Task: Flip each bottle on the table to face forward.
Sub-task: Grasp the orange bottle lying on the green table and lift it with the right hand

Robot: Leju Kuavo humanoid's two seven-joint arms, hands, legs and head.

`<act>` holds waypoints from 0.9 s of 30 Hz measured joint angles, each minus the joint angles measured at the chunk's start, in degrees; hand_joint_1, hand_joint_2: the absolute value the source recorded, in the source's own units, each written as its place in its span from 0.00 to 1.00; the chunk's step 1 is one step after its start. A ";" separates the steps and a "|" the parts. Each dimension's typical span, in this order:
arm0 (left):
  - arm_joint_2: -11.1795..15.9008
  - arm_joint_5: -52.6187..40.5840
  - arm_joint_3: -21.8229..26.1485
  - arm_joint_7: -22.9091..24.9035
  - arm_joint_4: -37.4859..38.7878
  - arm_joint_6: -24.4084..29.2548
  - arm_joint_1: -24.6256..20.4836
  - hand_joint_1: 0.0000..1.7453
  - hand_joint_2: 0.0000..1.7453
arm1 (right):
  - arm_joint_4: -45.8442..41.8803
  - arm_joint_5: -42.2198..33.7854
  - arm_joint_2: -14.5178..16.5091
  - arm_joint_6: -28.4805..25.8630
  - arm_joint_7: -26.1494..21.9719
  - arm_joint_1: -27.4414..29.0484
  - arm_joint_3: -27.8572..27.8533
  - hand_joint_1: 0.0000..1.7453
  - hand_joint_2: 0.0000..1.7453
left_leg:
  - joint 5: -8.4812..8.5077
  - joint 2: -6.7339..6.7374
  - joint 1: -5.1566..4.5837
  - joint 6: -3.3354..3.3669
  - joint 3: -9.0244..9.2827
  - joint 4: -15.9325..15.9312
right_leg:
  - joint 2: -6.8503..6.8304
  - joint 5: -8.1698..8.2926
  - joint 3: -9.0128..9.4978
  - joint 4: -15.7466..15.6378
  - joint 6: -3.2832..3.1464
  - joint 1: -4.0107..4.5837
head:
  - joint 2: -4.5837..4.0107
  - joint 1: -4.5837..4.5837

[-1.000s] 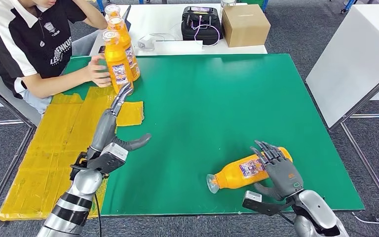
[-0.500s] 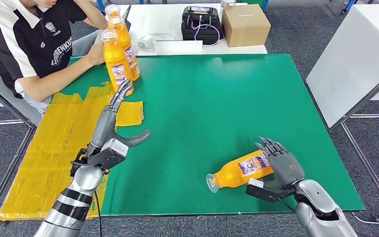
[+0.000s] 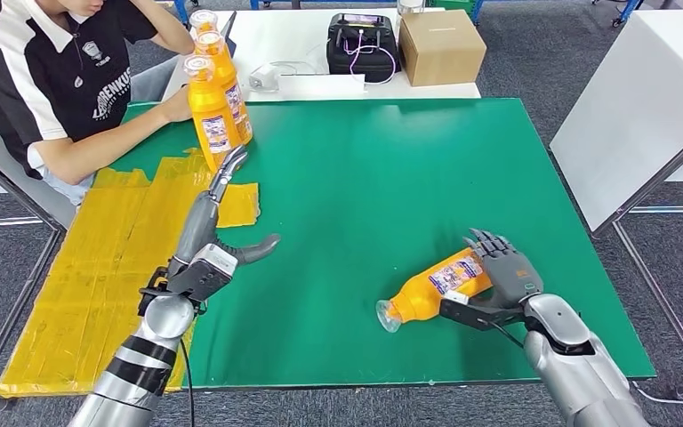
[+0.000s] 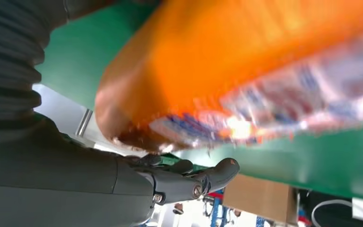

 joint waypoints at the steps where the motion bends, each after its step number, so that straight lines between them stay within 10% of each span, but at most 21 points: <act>1: -0.14 0.21 -0.01 -0.12 0.34 0.00 -0.07 0.00 1.00 | 1.30 0.35 0.18 0.10 -0.11 -0.84 0.56 0.96 1.00 | 0.01 -0.01 0.00 0.01 0.01 0.00 | 0.00 0.01 0.02 0.00 0.01 0.00 | 0.00 -0.01; 18: -0.92 1.58 -0.04 -0.64 3.62 0.07 -1.04 0.00 1.00 | 11.36 1.36 1.78 0.31 -0.54 -8.33 5.89 1.00 1.00 | 0.02 -0.01 0.01 0.02 0.20 0.01 | 0.01 0.01 0.19 0.00 0.02 0.00 | 0.00 0.01; 27: -1.25 -0.17 -1.53 1.17 3.69 -1.35 -0.41 0.00 1.00 | 5.34 -4.24 6.31 -9.48 2.43 -2.61 3.22 1.00 1.00 | 0.01 -0.01 0.00 0.02 0.13 0.01 | 0.01 0.02 0.12 0.02 0.02 0.02 | 0.00 -0.01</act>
